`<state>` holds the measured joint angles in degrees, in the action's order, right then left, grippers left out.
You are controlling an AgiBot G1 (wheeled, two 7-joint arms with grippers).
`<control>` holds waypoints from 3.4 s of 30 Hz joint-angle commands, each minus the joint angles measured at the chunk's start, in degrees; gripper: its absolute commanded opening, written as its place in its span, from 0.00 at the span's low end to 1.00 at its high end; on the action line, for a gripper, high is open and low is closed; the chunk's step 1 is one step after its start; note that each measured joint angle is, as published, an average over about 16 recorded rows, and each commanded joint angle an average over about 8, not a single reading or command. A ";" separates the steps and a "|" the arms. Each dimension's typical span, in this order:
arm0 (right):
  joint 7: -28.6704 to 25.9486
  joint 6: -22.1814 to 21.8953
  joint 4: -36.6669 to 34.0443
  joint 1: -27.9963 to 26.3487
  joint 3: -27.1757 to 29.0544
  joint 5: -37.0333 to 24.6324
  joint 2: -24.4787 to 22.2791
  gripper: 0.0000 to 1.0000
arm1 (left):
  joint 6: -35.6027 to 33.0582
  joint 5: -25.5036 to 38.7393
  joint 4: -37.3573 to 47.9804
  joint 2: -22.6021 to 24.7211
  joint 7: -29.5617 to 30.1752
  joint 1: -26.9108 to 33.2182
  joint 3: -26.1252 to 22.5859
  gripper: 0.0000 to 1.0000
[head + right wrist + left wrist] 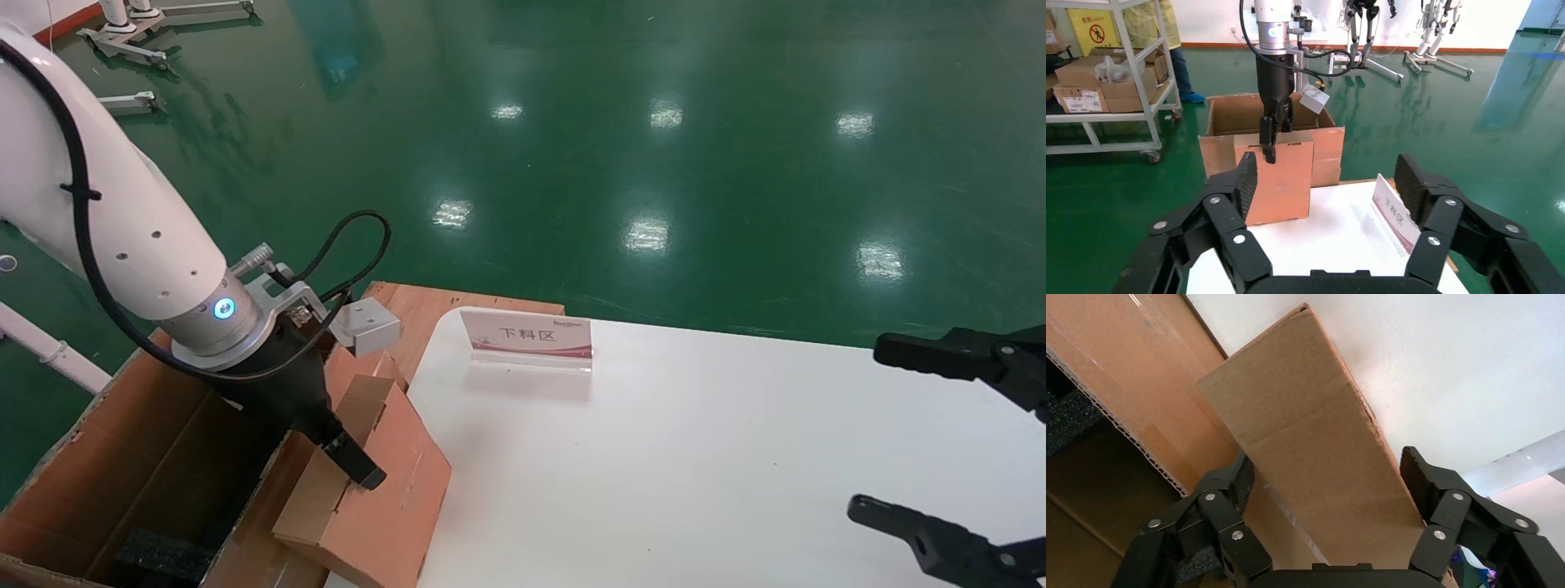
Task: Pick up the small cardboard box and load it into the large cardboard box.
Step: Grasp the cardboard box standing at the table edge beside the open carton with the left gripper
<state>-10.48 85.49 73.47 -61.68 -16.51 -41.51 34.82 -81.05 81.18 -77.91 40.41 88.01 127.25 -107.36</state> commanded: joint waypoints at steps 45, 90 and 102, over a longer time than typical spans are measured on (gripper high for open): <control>0.05 0.00 -0.05 -0.04 -0.08 0.04 -0.01 0.00 | -1.93 -3.49 5.71 -2.67 -8.13 13.65 7.86 0.00; 0.12 -0.06 -0.06 -0.08 -0.23 0.15 -0.08 1.00 | -10.14 -13.99 26.09 -1.27 -18.19 39.41 -34.80 0.00; 0.14 -0.08 -0.06 -0.09 -0.27 0.17 -0.09 1.00 | -8.59 -17.35 30.16 -4.18 -22.45 36.07 -39.03 0.00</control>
<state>-10.34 85.41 73.42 -61.77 -16.78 -41.34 34.73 -89.42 63.94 -47.60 36.45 65.58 163.02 -146.09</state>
